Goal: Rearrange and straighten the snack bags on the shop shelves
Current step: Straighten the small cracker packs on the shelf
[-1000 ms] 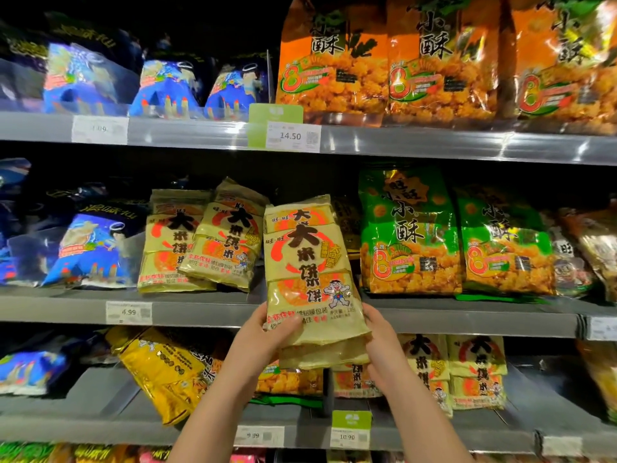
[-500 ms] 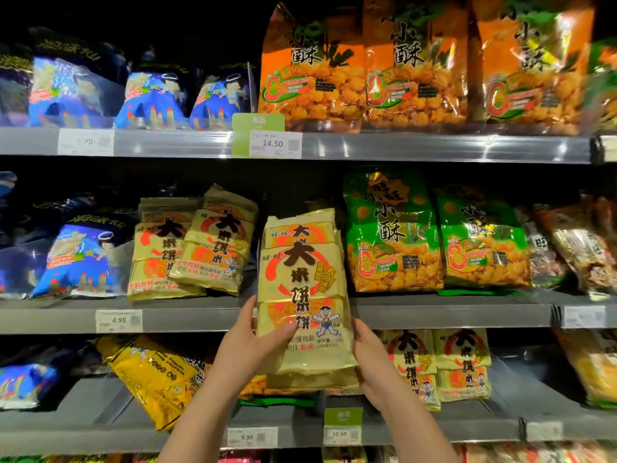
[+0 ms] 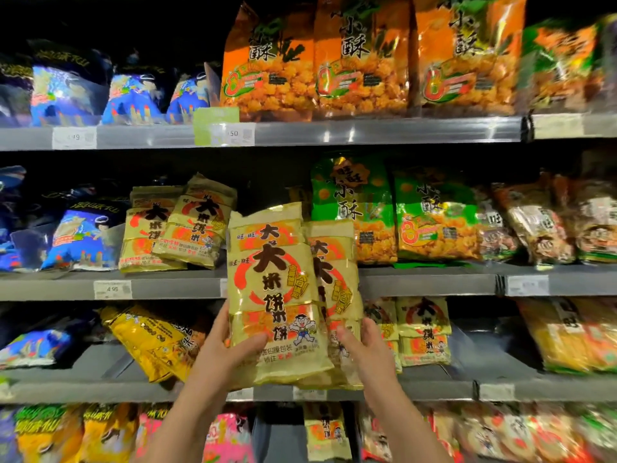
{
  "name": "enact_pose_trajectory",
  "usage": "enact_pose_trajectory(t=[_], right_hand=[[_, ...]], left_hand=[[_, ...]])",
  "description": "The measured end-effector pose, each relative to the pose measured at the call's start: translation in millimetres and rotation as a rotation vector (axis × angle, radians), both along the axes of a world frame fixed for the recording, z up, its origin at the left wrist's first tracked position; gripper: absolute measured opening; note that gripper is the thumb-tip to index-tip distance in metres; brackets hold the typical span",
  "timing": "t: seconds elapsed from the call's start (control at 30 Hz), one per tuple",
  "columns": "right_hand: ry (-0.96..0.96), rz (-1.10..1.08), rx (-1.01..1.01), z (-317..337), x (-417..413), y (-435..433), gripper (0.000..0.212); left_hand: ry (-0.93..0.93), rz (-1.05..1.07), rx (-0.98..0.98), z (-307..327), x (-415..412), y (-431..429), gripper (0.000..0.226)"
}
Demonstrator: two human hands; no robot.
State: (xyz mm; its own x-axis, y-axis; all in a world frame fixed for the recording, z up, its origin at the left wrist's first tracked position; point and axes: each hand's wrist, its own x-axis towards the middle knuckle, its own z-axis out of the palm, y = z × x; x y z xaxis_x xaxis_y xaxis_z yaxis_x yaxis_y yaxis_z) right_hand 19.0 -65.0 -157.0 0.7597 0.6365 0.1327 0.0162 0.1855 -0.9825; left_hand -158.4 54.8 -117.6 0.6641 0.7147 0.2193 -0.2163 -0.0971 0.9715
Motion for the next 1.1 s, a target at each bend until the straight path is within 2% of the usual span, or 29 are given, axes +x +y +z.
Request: enact_pose_trajectory(t=[0.07,0.2,0.27,0.43,0.53,0.6,0.73,0.77,0.87,0.93,1.03,1.1], right_hand=[[-0.015,-0.003,0.011,-2,5,-29,0.066],[0.000,0.051,0.040,-17,18,-90,0.073],[0.007,0.043,0.020,-29,23,-117,0.073],[0.059,0.015,-0.046,-55,32,-167,0.042],[0.118,-0.011,-0.047,-68,42,-186,0.035],[0.141,-0.045,-0.044,-79,48,-194,0.035],[0.178,-0.078,-0.052,-97,58,-205,0.021],[0.177,-0.080,-0.045,-101,62,-206,0.020],[0.178,-0.104,-0.045,-106,76,-202,0.023],[0.171,-0.136,-0.079,-111,87,-195,0.019],[0.172,-0.178,-0.135,-113,108,-183,0.033],[0.136,-0.203,-0.177,-121,128,-174,0.066]], left_hand=[[-0.028,0.011,-0.031,-10,2,-23,0.095],[-0.059,0.026,-0.124,-41,4,-62,0.119],[-0.058,0.015,-0.170,-59,4,-77,0.114],[-0.035,0.021,-0.312,-105,12,-103,0.114],[-0.007,0.029,-0.342,-120,23,-118,0.115],[0.005,-0.022,-0.350,-124,32,-126,0.106],[0.042,-0.094,-0.345,-132,53,-133,0.131],[0.056,-0.091,-0.351,-135,60,-133,0.130],[0.067,-0.119,-0.389,-147,82,-125,0.110],[0.105,-0.138,-0.396,-150,98,-116,0.109],[0.139,-0.193,-0.373,-152,125,-103,0.135],[0.120,-0.197,-0.356,-149,143,-94,0.121]])
